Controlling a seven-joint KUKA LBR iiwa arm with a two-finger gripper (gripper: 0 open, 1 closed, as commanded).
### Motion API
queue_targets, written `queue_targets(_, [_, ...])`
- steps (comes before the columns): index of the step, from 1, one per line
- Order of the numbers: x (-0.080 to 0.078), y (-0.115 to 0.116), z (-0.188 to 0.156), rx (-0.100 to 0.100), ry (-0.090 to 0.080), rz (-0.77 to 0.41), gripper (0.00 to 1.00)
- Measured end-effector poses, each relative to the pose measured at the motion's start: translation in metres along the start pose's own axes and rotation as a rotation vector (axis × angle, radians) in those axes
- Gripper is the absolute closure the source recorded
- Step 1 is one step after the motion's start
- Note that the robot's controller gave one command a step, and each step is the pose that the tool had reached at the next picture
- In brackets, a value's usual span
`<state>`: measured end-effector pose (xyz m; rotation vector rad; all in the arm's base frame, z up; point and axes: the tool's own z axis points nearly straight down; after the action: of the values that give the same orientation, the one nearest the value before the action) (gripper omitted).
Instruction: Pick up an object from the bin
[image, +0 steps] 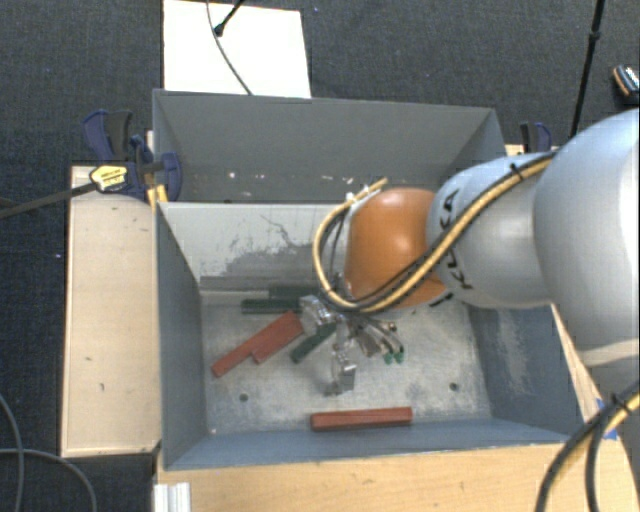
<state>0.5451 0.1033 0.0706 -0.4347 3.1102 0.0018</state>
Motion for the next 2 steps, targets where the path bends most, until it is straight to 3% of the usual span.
queue_targets(1, [-0.0011, -0.0002, -0.0014, 0.0, -0.003, 0.004, 1.0])
queue_targets(2, [0.0, -0.0001, 0.0, 0.0, 0.0, 0.007, 0.0])
